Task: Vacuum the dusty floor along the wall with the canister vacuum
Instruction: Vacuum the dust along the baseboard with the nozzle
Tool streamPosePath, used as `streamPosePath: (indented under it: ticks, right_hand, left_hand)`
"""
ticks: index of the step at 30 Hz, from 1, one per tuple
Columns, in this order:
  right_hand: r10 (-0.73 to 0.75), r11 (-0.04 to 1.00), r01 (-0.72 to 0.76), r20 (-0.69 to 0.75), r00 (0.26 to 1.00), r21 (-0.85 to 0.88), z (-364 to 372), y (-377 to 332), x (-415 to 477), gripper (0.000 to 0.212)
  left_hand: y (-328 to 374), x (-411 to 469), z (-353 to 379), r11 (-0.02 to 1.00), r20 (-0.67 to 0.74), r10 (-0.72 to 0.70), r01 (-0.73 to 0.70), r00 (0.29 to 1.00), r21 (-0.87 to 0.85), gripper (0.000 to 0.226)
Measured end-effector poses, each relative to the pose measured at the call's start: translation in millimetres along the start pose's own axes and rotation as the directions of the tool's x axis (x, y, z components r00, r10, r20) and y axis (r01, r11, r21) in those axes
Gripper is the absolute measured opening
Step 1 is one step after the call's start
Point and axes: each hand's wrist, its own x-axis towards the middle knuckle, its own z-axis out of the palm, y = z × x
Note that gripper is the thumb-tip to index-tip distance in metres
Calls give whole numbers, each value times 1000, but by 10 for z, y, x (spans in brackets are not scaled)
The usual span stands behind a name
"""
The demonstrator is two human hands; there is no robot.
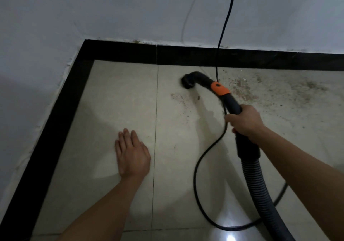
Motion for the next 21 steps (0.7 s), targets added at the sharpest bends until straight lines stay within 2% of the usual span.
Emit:
streamPosePath:
  ticks: [3, 8, 13, 21]
  right_hand:
    - [92, 996, -91, -71, 993, 7, -271, 324, -74, 27]
    - [59, 998, -59, -26, 998, -1, -154, 539, -435, 18]
    - [11, 999, -10, -26, 1000, 31, 97, 458, -576, 18]
    - [-59, 998, 57, 114, 992, 13, 297, -16, -531, 23]
  left_hand:
    - [3, 2, 6, 1000, 4, -3, 3, 1000, 0, 57]
    - [14, -11, 7, 1000, -7, -8, 8, 1000, -16, 57]
    - [31, -13, -16, 1000, -10, -11, 11, 1000, -19, 58]
    - [26, -13, -15, 1000, -2, -12, 12, 1000, -14, 56]
